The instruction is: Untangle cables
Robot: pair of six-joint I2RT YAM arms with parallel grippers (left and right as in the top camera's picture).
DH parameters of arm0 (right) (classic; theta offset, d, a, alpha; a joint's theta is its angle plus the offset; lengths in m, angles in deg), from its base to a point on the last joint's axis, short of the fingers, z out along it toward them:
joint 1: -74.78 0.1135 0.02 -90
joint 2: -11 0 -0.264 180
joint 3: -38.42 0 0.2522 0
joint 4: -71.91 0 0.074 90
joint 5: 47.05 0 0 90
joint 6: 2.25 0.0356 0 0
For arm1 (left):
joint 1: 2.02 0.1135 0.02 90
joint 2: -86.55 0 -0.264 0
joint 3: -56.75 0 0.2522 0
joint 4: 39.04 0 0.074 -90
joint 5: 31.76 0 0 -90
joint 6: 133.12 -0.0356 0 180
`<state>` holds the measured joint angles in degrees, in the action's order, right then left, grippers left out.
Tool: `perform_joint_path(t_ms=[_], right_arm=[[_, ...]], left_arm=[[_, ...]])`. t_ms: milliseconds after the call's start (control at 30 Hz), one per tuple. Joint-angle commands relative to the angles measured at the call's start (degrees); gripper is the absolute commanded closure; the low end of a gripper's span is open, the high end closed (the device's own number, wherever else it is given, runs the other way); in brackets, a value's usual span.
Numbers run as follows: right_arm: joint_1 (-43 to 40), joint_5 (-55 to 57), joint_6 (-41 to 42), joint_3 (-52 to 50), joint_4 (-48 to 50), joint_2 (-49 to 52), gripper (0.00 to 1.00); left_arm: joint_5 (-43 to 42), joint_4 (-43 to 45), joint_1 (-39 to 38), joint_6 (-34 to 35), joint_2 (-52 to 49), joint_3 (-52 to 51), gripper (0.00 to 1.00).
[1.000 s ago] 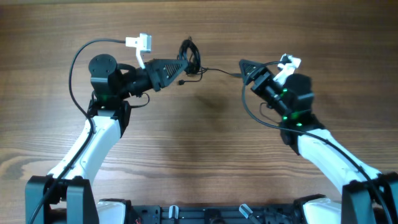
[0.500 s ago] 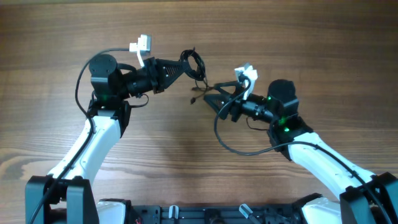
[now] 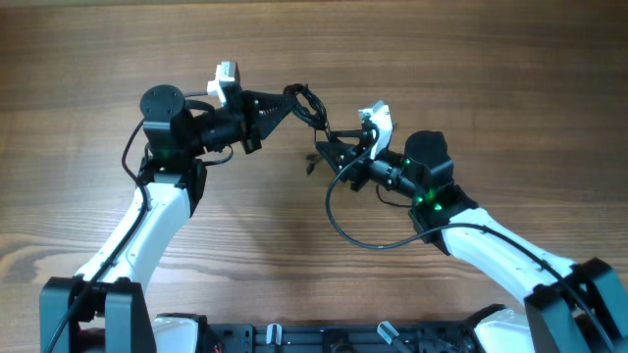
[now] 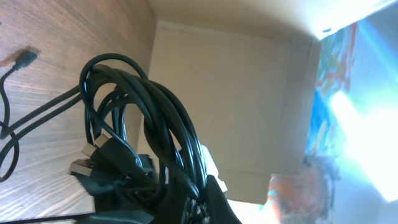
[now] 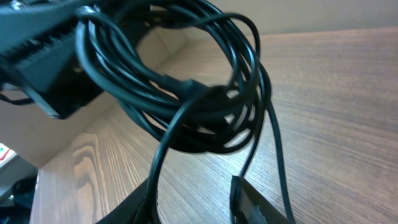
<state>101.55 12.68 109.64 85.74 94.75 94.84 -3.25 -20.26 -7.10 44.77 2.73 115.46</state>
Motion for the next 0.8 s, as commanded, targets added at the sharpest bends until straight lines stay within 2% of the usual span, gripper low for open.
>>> perform_joint_path(t_ms=[0, 33, 167, 267, 367, 467, 600, 633, 767], right_arm=[[0.24, 1.14, 1.38, 0.13, 1.7, 2.64, 0.82], [0.22, 1.16, 1.79, 0.13, 1.44, 2.64, 0.95], [-0.57, -0.7, 8.74, 0.11, 0.11, 2.6, 0.96], [-2.93, -12.11, 9.9, 0.13, -0.44, 2.43, 0.96], [-7.45, -24.26, 11.45, 0.13, -0.44, 2.43, 0.96], [-13.18, -32.72, 15.04, 0.13, -0.11, 2.43, 0.96], [-17.4, -35.87, 24.5, 0.13, 1.6, 2.43, 0.96], [-18.18, -35.36, 28.39, 0.13, 2.64, 2.43, 0.96], [-18.36, -29.44, 41.24, 0.13, 7.41, 2.43, 0.96]], left_arm=[[2.03, 0.26, 0.07, 4.42, 0.55, 1.14, 0.96], [1.99, 0.26, 0.07, 3.52, 0.55, 1.14, 0.96], [1.29, 0.2, 0.07, -7.28, 0.55, 1.14, 0.96], [-1.33, 0.2, 0.07, -21.27, 0.55, 1.14, 0.96], [-7.89, -0.63, 0.07, -34.75, 0.55, 1.14, 0.96], [-10.93, -3.89, 0.07, -44.17, 0.55, 1.14, 0.96], [-11.15, -9.9, 0.04, -53.83, 0.55, 1.14, 0.96], [-11.15, -13.4, 0.04, -58.21, 0.55, 1.14, 0.96], [-11.1, -19.28, 0.04, -60.96, 0.55, 1.14, 0.96]])
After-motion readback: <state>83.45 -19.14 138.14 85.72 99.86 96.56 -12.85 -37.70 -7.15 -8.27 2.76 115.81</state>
